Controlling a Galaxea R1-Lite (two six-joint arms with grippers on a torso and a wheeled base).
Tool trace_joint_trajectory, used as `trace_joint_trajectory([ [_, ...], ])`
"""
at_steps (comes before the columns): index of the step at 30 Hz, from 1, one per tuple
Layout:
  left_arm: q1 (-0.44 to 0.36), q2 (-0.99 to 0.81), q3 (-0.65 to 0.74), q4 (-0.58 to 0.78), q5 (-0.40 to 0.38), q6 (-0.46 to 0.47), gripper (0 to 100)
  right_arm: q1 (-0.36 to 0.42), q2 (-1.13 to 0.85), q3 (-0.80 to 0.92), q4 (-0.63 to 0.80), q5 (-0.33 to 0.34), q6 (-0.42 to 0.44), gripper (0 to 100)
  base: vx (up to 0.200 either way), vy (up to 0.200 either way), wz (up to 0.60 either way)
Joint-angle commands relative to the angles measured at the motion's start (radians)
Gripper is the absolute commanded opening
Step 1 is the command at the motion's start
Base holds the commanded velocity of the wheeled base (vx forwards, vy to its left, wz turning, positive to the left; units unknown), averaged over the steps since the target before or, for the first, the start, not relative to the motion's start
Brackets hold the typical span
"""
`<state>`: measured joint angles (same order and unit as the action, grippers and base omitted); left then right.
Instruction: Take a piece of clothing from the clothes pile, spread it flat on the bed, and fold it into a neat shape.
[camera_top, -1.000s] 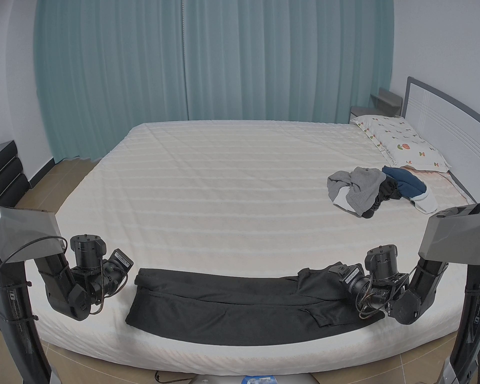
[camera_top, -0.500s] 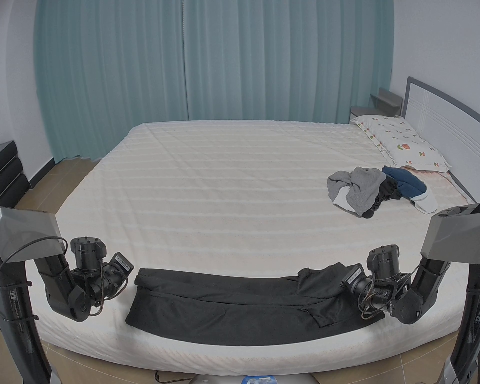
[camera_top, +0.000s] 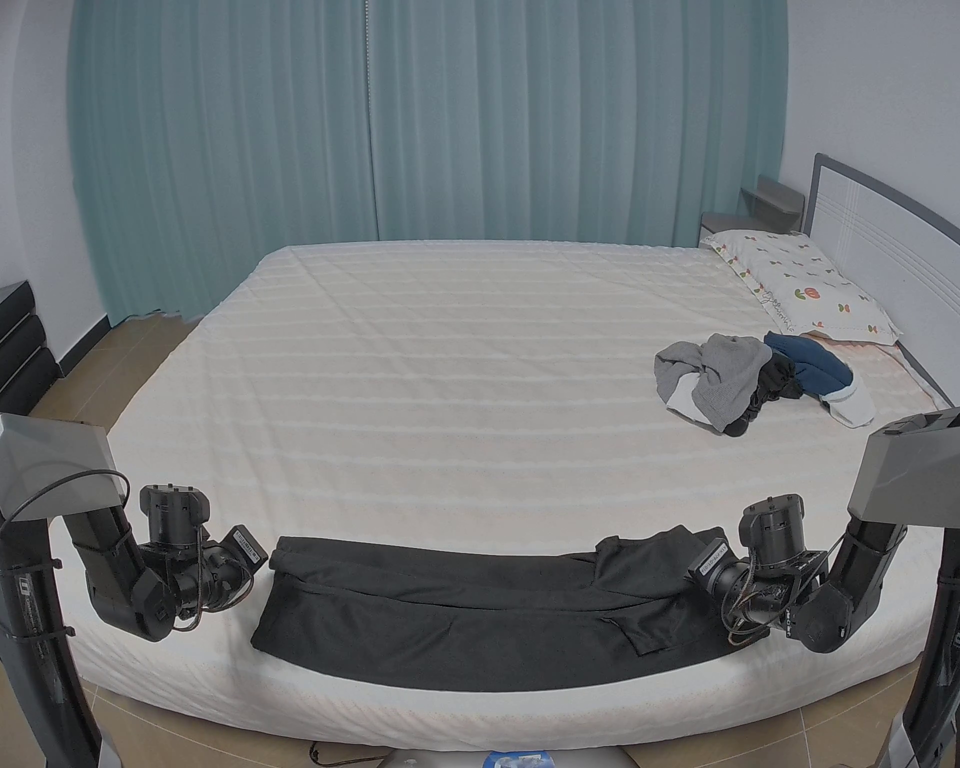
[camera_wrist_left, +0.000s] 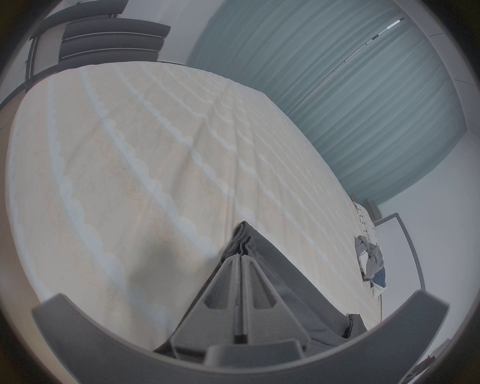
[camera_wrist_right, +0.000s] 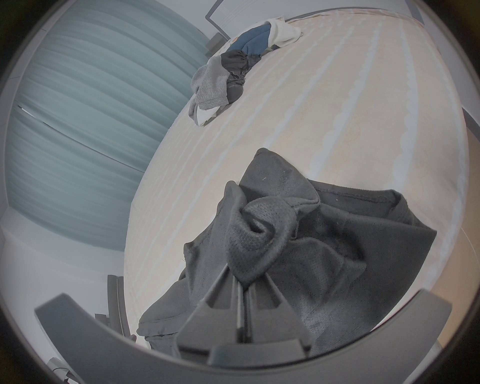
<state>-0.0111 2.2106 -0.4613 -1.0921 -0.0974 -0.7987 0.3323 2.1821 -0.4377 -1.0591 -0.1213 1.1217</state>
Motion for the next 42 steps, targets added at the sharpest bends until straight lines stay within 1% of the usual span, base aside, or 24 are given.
trace_joint_trajectory([
  [1,-0.003,0.014,0.001,0.001,-0.001,0.003,0,0.001,0.001,0.000,-0.001,0.000,0.000,0,0.000,0.000,0.00],
  [8,-0.003,0.014,-0.010,-0.005,0.001,0.003,0,0.008,0.002,0.000,-0.001,0.002,-0.002,0,0.000,0.000,0.00],
  [9,-0.003,0.014,-0.010,-0.008,0.001,0.001,100,0.008,0.002,0.000,-0.001,0.002,0.000,0,0.000,0.000,0.00],
  [15,-0.017,0.032,-0.027,-0.011,-0.001,0.001,100,0.008,0.002,0.000,-0.001,0.002,0.000,0,0.000,0.000,0.00],
  [18,-0.040,0.077,-0.066,-0.011,0.004,0.001,100,0.008,0.002,0.000,-0.001,0.002,0.000,0,0.000,0.000,0.00],
  [24,-0.046,0.124,-0.126,-0.011,0.022,0.003,100,0.010,0.001,0.000,-0.002,0.002,0.000,0,0.000,0.000,0.00],
  [25,-0.046,0.124,-0.126,-0.012,0.030,0.003,0,0.010,0.001,-0.001,-0.002,0.002,-0.002,0,0.000,0.000,0.00],
  [36,-0.058,0.127,-0.119,-0.012,0.050,0.004,0,0.010,-0.004,0.010,0.001,0.000,-0.005,0,0.000,0.000,0.00],
  [37,-0.058,0.116,-0.119,-0.014,0.073,0.003,0,0.010,-0.001,0.014,-0.001,0.000,-0.014,0,0.000,0.000,0.00],
  [39,-0.058,0.115,-0.120,-0.022,0.093,0.000,0,0.010,0.002,0.014,-0.004,0.002,-0.016,0,0.000,0.000,0.00],
  [40,-0.058,0.115,-0.120,-0.028,0.101,-0.002,0,0.010,0.004,0.013,-0.005,0.003,-0.016,100,0.000,0.000,0.00],
  [42,-0.058,0.115,-0.122,-0.041,0.114,-0.005,0,0.010,0.011,0.013,-0.013,0.009,-0.016,100,0.000,0.000,0.00],
])
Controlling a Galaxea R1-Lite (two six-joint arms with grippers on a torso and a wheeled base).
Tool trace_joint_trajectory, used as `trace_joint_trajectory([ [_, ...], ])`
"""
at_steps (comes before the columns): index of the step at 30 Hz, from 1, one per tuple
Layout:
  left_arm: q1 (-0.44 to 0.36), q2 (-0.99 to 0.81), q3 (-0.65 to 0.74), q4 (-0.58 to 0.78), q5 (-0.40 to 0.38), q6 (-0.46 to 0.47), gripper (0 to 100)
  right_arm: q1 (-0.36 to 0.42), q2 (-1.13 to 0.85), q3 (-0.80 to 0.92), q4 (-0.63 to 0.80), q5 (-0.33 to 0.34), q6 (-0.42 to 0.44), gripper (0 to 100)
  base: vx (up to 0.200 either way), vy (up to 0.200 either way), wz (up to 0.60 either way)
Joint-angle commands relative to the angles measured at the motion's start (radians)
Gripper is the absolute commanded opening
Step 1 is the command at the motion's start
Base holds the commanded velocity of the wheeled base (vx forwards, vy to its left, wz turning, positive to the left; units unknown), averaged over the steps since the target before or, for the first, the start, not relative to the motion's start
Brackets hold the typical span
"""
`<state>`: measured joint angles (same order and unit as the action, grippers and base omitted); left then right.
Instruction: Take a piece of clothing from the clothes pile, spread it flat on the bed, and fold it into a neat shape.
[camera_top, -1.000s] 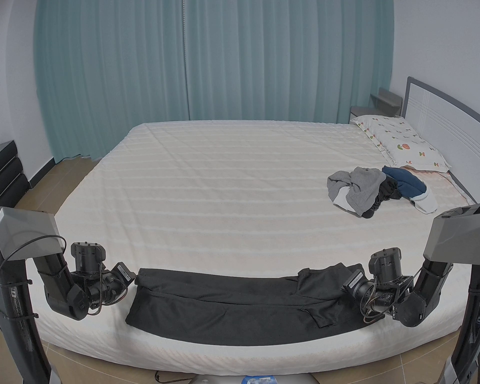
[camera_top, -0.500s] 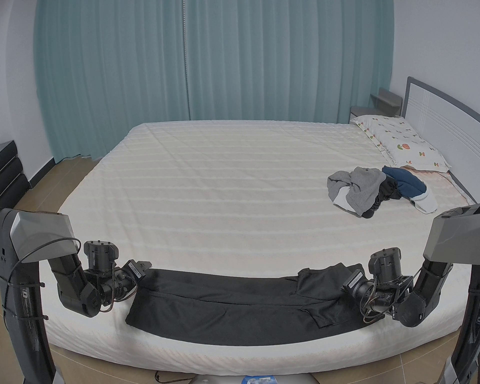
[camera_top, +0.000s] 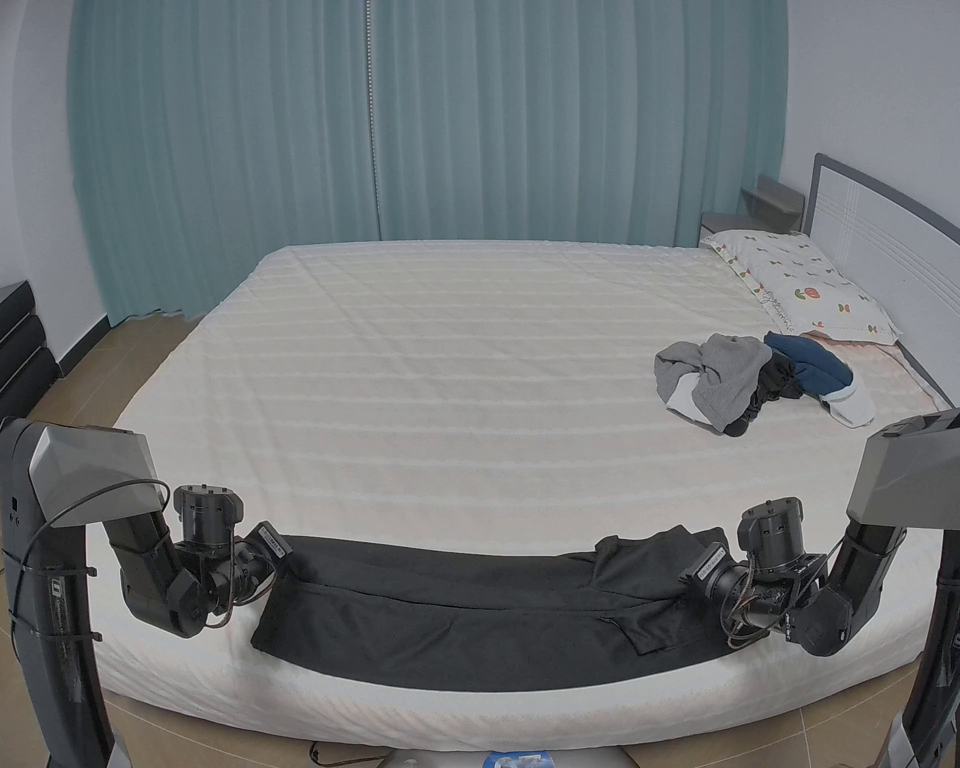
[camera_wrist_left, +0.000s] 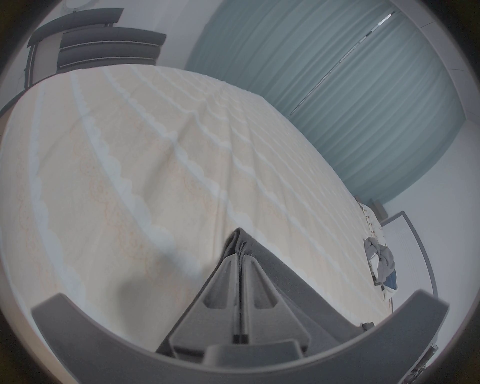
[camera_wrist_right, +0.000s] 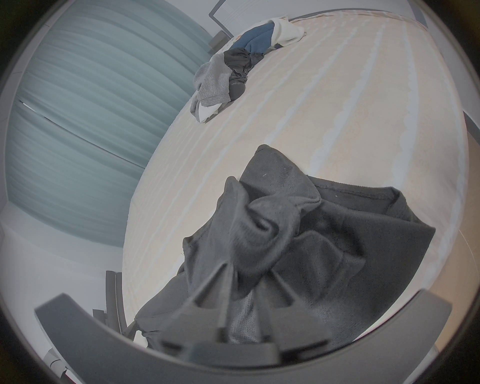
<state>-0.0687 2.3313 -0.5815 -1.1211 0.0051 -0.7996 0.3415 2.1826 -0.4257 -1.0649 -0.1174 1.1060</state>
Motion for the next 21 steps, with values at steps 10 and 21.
trace_joint_trajectory([
  [10,-0.002,-0.018,0.008,-0.074,0.030,-0.046,0,0.024,-0.161,0.005,0.010,0.064,0.005,100,0.000,0.000,0.00],
  [21,-0.002,-0.027,0.008,-0.079,0.030,-0.058,0,0.067,-0.133,0.001,0.054,0.068,0.023,100,0.000,0.000,0.00],
])
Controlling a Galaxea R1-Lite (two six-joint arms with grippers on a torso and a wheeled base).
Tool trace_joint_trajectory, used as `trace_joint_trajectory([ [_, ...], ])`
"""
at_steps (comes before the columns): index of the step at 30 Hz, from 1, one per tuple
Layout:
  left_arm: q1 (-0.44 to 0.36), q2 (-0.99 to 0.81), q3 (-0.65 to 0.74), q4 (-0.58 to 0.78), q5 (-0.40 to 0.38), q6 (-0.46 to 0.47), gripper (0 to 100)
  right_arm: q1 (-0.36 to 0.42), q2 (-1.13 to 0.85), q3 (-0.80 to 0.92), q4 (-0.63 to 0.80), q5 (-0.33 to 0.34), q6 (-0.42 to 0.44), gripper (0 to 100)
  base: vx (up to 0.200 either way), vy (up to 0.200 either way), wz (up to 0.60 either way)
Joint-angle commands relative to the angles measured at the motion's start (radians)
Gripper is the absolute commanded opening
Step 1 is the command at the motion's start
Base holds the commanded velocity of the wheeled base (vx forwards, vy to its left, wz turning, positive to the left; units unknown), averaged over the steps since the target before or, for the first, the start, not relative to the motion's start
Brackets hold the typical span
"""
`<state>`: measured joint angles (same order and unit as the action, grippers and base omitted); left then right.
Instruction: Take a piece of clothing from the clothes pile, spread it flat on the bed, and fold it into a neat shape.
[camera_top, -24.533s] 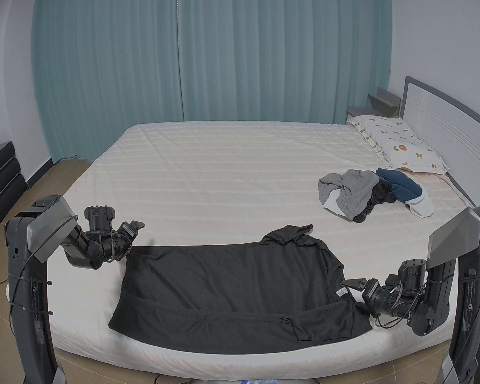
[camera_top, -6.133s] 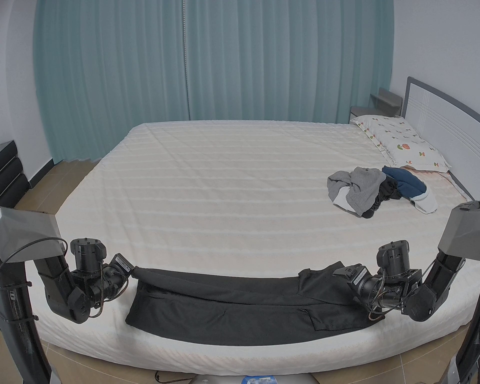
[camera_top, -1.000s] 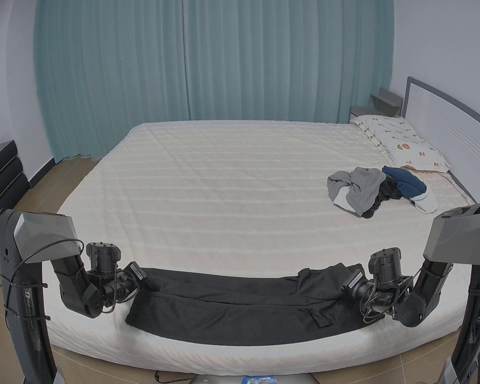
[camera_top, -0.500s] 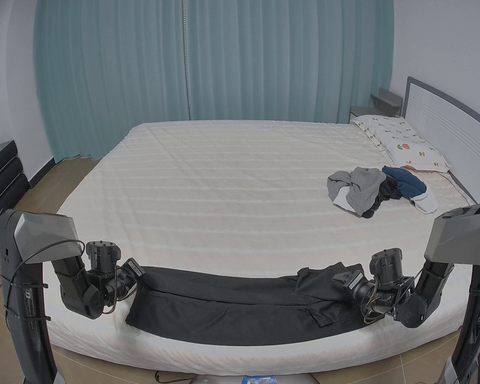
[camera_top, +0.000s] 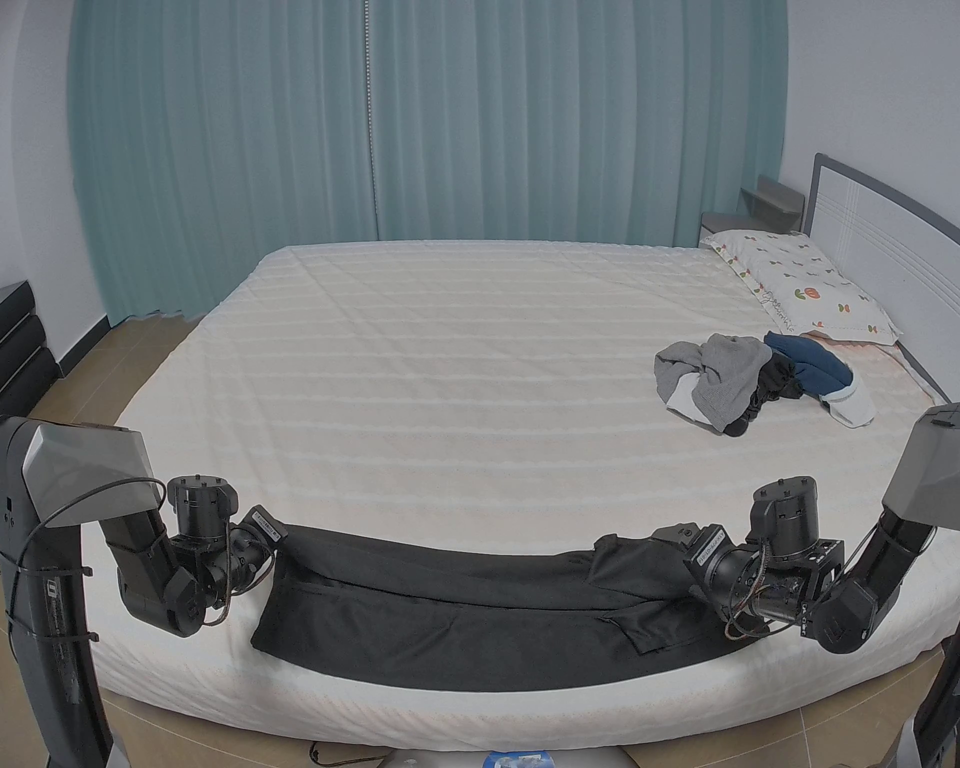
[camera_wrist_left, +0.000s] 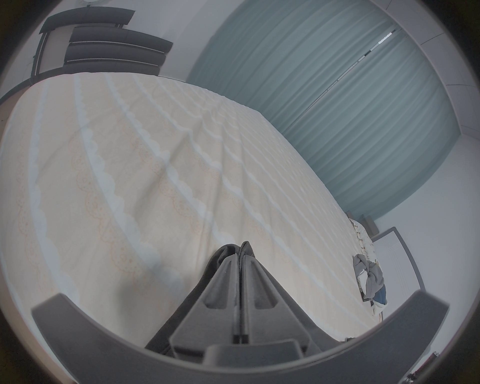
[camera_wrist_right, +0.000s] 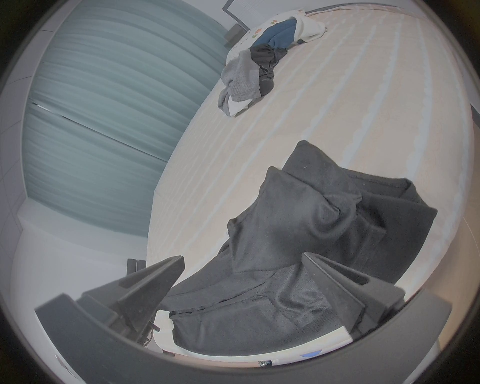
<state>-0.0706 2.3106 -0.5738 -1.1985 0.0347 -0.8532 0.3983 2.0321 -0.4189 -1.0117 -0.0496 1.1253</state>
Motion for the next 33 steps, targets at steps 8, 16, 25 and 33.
trace_joint_trajectory([
  [8,0.000,-0.007,0.000,-0.001,0.008,-0.006,0,-0.004,0.076,-0.008,-0.007,0.000,0.005,100,0.000,0.000,0.00],
  [16,0.000,-0.005,0.000,-0.001,0.011,-0.006,0,0.002,0.148,-0.029,-0.008,-0.007,0.022,100,0.000,0.000,0.00],
  [25,0.000,-0.005,0.000,-0.001,0.013,-0.006,0,-0.004,0.152,-0.058,-0.010,-0.046,0.024,100,0.000,0.000,0.00],
  [33,0.000,-0.005,0.000,-0.001,0.011,-0.006,0,0.036,0.099,-0.020,-0.001,-0.052,0.024,100,0.000,0.000,0.00],
])
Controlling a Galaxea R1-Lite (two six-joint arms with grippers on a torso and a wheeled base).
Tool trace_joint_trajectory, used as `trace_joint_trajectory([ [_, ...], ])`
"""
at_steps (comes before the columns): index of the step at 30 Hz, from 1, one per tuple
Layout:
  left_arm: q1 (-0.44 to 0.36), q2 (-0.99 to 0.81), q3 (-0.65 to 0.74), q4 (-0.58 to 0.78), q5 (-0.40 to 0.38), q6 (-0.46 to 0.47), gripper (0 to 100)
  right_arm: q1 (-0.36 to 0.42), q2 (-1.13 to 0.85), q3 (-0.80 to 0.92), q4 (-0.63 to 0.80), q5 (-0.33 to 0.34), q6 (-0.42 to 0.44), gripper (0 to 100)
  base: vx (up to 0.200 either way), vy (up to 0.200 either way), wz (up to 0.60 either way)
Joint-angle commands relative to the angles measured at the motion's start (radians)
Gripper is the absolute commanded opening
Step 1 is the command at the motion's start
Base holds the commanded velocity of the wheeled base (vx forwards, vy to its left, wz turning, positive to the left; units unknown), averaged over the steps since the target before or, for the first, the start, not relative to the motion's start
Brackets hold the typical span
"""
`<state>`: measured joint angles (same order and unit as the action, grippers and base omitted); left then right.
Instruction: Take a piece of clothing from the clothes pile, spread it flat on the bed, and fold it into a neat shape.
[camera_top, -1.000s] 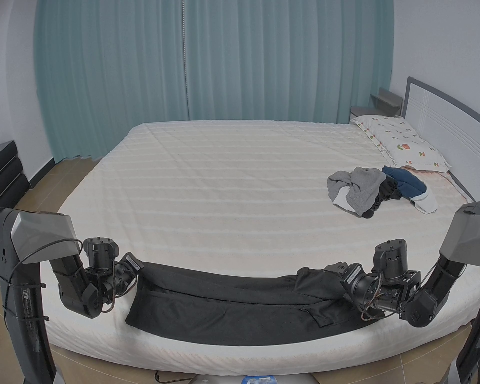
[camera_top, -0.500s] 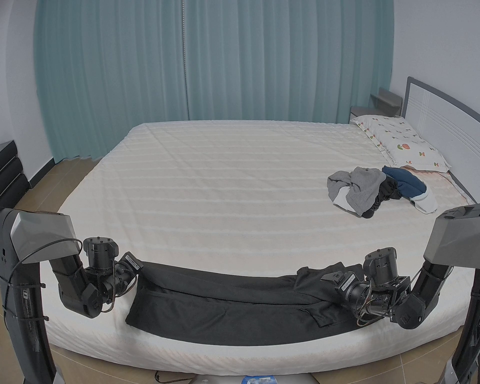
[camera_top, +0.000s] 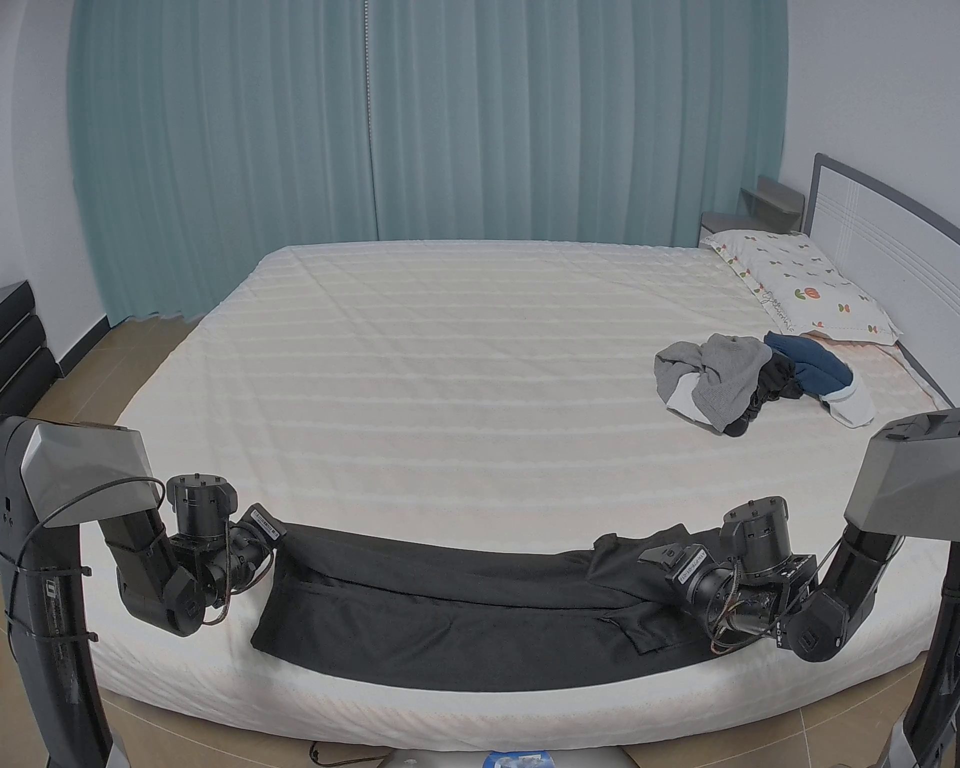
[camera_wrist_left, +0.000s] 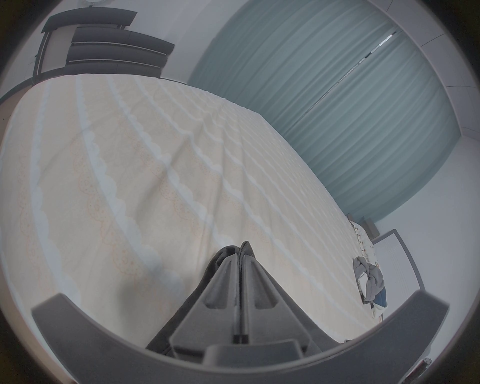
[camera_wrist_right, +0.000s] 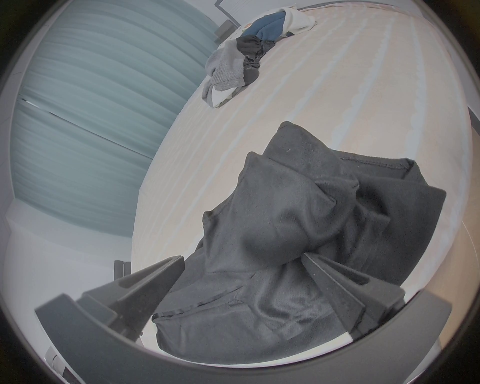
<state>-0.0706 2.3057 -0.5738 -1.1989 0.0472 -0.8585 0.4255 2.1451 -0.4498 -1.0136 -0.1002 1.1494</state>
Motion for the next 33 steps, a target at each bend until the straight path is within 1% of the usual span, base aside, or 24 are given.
trace_joint_trajectory([
  [1,0.000,0.000,0.000,-0.001,0.000,-0.001,0,0.007,-0.002,0.011,0.001,-0.001,0.000,100,0.000,0.000,0.00],
  [8,0.000,0.001,0.000,-0.001,0.000,-0.001,0,-0.001,0.059,0.002,-0.005,-0.006,-0.002,100,0.000,0.000,0.00],
  [14,0.000,0.003,0.000,-0.001,0.000,-0.001,0,-0.005,0.061,-0.006,-0.011,-0.039,-0.003,100,0.000,0.000,0.00],
  [19,0.000,0.001,0.000,-0.001,0.000,-0.001,0,-0.037,0.032,-0.006,-0.046,-0.062,-0.008,100,0.000,0.000,0.00],
  [24,0.000,0.001,0.000,-0.001,0.000,-0.001,0,-0.047,-0.024,-0.007,-0.037,-0.061,-0.011,100,0.000,0.000,0.00],
  [33,0.000,0.001,0.000,-0.001,0.000,-0.001,0,-0.096,-0.014,-0.049,-0.034,-0.061,-0.014,100,0.000,0.000,0.00],
])
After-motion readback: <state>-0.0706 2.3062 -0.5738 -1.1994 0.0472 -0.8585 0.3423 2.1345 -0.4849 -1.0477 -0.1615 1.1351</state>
